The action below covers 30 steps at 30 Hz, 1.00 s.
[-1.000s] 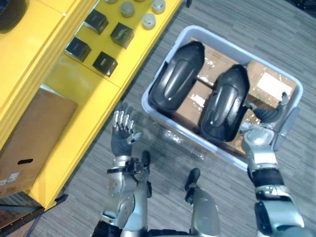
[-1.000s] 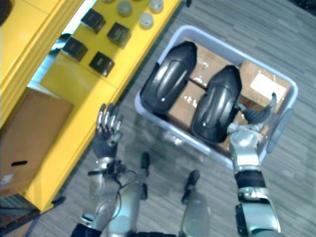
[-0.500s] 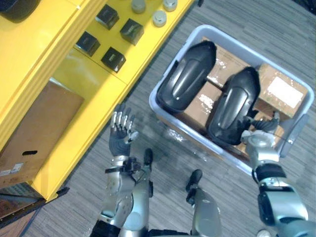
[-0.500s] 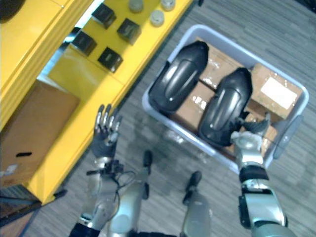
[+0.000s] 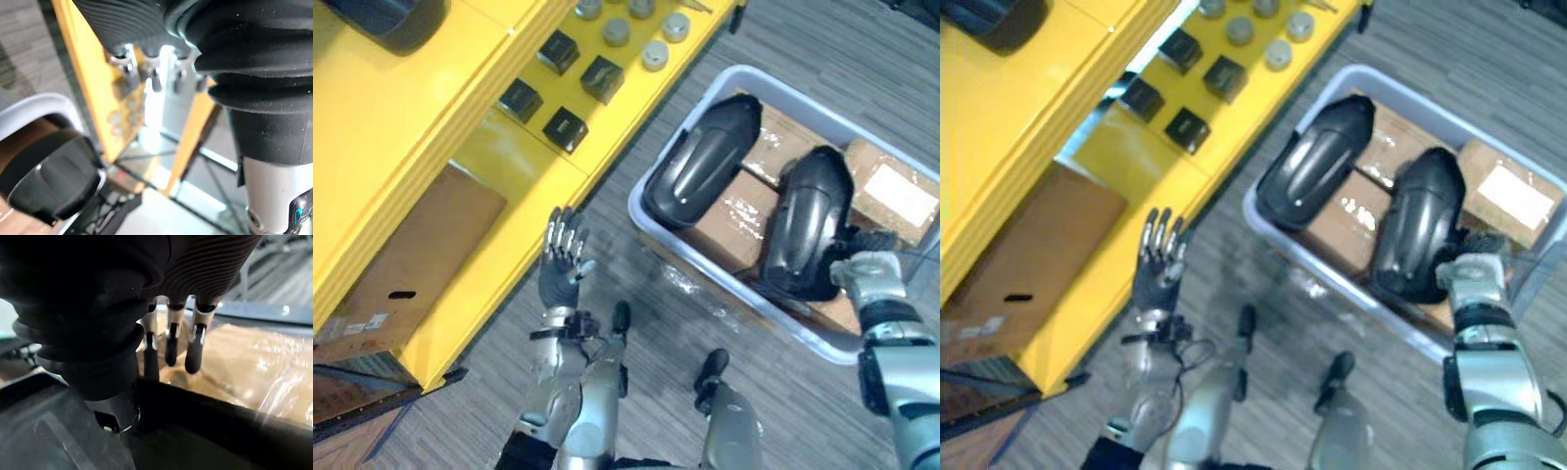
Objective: Walk over and take plastic housings, then place them on the shelf
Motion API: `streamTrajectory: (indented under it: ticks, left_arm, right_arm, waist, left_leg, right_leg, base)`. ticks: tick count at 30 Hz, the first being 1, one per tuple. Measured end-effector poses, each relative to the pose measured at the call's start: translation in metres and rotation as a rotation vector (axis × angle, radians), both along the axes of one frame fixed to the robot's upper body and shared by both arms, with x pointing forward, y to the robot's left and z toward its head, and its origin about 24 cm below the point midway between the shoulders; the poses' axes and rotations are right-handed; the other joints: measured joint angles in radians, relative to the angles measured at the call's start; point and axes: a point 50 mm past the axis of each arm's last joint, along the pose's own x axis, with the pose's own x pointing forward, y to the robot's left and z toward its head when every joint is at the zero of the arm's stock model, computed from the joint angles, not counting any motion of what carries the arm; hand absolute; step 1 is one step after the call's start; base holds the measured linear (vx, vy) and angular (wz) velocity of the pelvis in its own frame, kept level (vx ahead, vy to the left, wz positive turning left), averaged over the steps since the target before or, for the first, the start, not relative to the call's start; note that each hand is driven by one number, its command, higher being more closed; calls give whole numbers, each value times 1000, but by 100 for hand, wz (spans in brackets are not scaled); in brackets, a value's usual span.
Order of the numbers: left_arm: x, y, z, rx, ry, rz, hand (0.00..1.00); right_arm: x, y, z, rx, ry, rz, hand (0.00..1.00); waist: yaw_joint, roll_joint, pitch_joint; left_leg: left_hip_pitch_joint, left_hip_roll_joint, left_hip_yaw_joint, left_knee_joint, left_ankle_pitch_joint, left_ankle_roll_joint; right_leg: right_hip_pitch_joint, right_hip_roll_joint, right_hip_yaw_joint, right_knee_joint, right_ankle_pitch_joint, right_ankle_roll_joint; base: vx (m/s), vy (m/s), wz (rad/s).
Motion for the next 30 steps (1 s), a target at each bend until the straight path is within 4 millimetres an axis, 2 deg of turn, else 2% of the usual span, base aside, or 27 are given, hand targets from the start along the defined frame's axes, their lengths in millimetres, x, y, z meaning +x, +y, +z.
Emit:
streamTrajectory:
  ticks: [3,8,13,16,19,21,22,25,28,30]
  left_arm:
    - [-2,0,-2,2,4,-8,0]
    - [-7,-3,-8,4,23,-27,0]
    - [-13,-1,-5,-33,2,-32,0]
    - [-18,5,-5,-51,-4,-8,0]
    - [-22,16,-3,-59,-21,43,0]
    - [-27,29,2,-49,-48,87,0]
    - [-28,31,3,-41,-50,90,0]
    - [-31,40,11,-23,-88,113,0]
    - [-32,52,20,-12,-129,160,0]
    - [-35,63,26,1,-154,196,0]
  right_arm:
    - [-3,-7,5,-13,49,-33,100]
    - [-7,-12,2,-10,92,-35,100]
    - [-1,-9,11,-152,47,12,100]
    - [14,4,34,-291,-78,78,100]
    - [29,27,64,-435,-205,173,100]
    - [36,48,79,-507,-293,264,100]
    - [36,51,78,-524,-303,284,100]
    - [31,61,70,-578,-324,337,100]
    - [24,73,60,-591,-362,375,100]
    - [12,76,44,-554,-375,379,100]
  waist:
    - [8,6,-4]
    - [13,14,-8]
    - [21,15,-7]
    - [20,15,-7]
    - [19,9,-4]
    - [24,-11,9]
    - [23,-15,12]
    - [19,-51,32]
    - [-2,-86,52]
    - [-7,-102,57]
  left_leg:
    - [0,-1,-6,0,5,0]
    - [-2,-6,-20,0,7,-1]
    - [-3,-6,-20,-1,8,-1]
    - [-3,-4,-18,-2,8,-1]
    - [1,5,-11,-4,8,-1]
    - [36,16,9,-21,11,-6]
    - [48,17,10,-27,11,-6]
    - [95,25,35,-47,12,-7]
    - [106,25,34,-47,11,-7]
    - [128,21,37,-48,11,-7]
  right_leg:
    - [-4,-7,-4,18,-10,0]
    - [-4,-12,-17,34,-21,-1]
    - [-4,-13,-18,32,-21,-1]
    - [-4,-11,-18,28,-20,-1]
    - [2,-5,-16,17,-19,-1]
    - [16,8,4,10,-18,-2]
    - [26,8,5,6,-18,-2]
    - [65,14,10,-12,-18,-2]
    - [83,20,5,-21,-18,-1]
    - [116,22,3,-37,-14,3]
  base:
    - [-41,-69,12]
    - [-32,-68,8]
    - [-31,-76,1]
    - [-22,-72,-2]
    - [-14,-76,-5]
    - [8,-107,-23]
    - [35,-96,-20]
    - [24,-77,-13]
    - [-5,-63,3]
    - [-1,-55,6]
